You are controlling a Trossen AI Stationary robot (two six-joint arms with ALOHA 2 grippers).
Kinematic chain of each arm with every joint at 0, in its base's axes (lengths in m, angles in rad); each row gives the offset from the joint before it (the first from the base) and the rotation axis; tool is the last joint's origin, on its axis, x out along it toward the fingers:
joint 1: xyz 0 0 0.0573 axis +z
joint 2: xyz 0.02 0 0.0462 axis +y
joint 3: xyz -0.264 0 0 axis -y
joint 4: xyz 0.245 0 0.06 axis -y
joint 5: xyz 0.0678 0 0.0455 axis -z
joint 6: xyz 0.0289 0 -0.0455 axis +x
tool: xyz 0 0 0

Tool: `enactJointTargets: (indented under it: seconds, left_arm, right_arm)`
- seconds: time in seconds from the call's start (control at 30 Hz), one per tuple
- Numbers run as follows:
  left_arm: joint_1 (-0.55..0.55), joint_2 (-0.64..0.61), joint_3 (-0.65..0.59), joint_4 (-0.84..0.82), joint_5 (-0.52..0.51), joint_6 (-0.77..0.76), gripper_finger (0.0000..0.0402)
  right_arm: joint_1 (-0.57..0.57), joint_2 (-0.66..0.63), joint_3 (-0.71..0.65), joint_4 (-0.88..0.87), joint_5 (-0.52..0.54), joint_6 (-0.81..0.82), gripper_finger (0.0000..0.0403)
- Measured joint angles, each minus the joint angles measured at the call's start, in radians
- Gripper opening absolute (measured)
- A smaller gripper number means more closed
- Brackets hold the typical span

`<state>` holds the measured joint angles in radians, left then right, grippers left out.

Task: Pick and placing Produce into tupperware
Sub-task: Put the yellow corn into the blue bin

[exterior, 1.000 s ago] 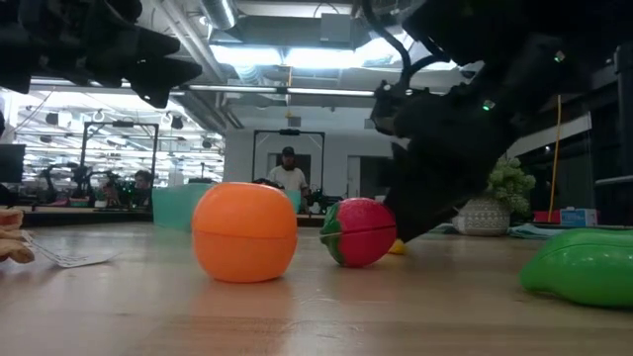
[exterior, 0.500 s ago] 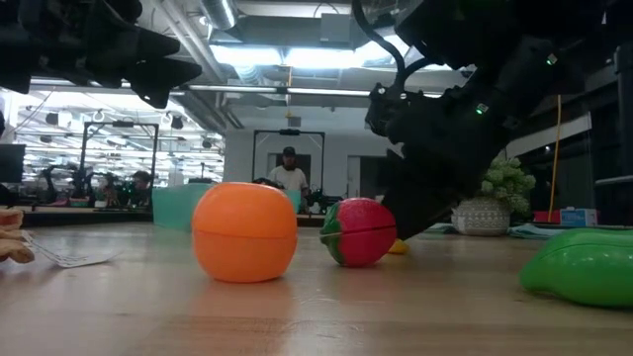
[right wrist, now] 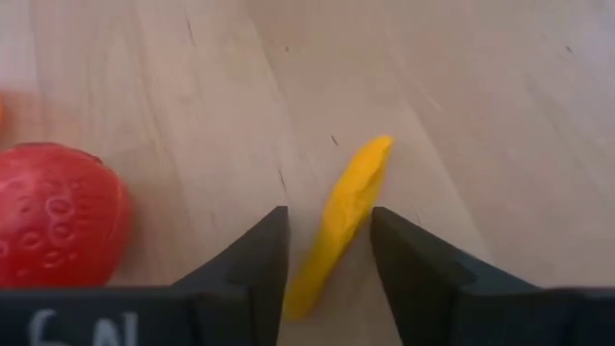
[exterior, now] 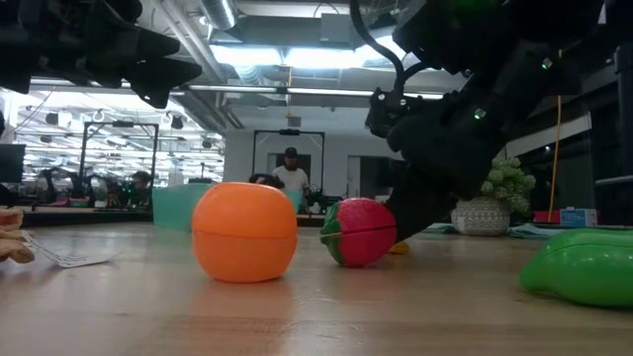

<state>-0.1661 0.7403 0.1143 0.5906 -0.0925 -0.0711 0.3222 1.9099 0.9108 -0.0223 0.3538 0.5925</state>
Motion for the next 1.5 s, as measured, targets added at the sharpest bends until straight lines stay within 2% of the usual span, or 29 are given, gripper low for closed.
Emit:
enactJointTargets:
  seconds: [0.53,0.73,0.93,1.17,1.33,1.5]
  left_arm:
    - [0.0,0.0,0.0,0.0,0.0,-0.031,0.0223]
    - [0.0,0.0,0.0,0.0,0.0,-0.031,0.0223]
    - [0.0,0.0,0.001,0.001,0.0,-0.001,0.0223]
    - [0.0,0.0,0.001,0.009,0.0,0.014,0.0223]
    - [0.0,0.0,0.001,0.045,-0.015,0.027,0.0223]
    - [0.013,0.0,0.001,0.077,-0.034,0.029,0.0223]
  right_arm:
    - [-0.015,-0.027,-0.002,-0.008,-0.018,-0.028,0.0089]
    - [-0.055,-0.083,-0.009,-0.033,-0.056,-0.08,0.0049]
    - [-0.12,-0.142,-0.006,-0.026,-0.153,-0.129,0.001]
    - [-0.176,-0.242,-0.005,-0.023,-0.152,-0.234,0.0021]
    - [-0.208,-0.327,-0.004,-0.018,-0.148,-0.316,0.0008]
    - [-0.243,-0.368,-0.002,0.098,-0.146,-0.407,0.0011]
